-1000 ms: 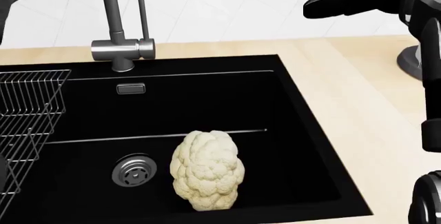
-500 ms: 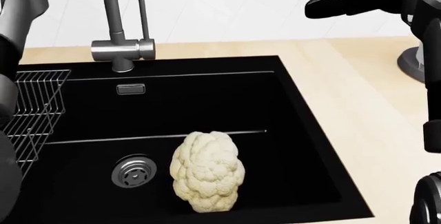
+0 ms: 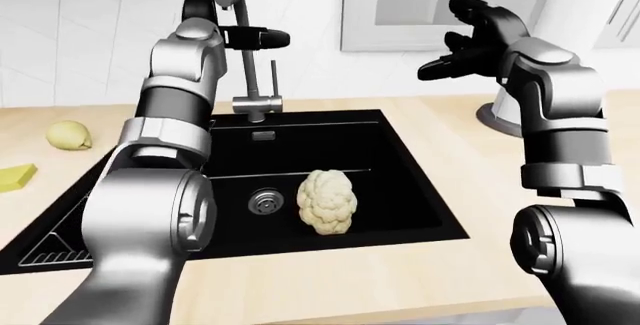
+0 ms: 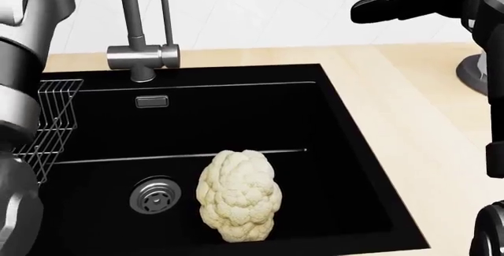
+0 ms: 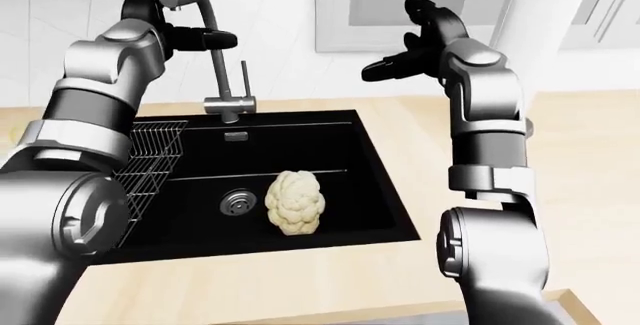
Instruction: Turn the sink spout to the right.
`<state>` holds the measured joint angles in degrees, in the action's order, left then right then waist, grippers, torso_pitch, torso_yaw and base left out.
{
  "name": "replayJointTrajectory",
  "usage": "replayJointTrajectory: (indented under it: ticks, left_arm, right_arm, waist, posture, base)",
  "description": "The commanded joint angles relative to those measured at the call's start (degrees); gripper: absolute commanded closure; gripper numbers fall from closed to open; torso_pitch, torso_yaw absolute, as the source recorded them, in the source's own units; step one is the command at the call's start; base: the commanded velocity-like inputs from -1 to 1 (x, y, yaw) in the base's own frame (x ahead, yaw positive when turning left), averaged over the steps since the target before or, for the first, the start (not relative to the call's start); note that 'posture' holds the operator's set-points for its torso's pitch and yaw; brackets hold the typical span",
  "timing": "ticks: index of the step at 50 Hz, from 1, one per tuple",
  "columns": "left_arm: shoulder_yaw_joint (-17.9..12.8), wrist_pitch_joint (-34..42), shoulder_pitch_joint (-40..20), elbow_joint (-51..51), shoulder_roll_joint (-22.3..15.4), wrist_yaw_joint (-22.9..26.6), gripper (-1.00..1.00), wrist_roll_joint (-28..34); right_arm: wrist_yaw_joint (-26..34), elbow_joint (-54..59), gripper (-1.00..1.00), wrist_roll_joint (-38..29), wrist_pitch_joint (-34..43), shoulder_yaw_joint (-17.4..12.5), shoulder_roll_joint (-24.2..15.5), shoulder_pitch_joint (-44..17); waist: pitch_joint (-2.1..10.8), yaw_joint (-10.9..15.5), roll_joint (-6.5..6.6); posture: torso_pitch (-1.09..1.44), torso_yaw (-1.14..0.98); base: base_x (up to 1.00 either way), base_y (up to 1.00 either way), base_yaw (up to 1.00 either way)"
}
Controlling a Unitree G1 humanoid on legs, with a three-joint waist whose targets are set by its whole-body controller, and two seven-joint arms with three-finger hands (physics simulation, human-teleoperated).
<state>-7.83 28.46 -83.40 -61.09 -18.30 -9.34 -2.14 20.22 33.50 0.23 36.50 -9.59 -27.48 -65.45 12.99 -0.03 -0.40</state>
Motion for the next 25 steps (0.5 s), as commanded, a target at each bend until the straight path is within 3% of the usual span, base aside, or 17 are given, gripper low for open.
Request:
replayJointTrajectory:
  ticks: [1, 25]
  left_arm:
    - [0.03, -1.31, -2.28, 2.4, -0.31, -0.13, -1.0, 0.07]
    - [1.3, 1.76, -1.77, 6.46, 3.58, -1.07, -1.0, -0.21]
  right_arm:
    - [-0.22, -2.06, -1.0, 0.19, -1.47, -0.54, -0.8, -2.2]
    - [0.17, -4.2, -1.0, 0.28, 0.25, -0.8, -1.58, -1.65]
  waist:
    - [1.09, -0.02, -0.06]
    - [1.14, 0.01, -0.37]
  posture:
    - [-0.33, 0.0]
    - [-0.33, 0.0]
  base:
    - [0.0, 0.0, 0.0]
    - [0.0, 0.0, 0.0]
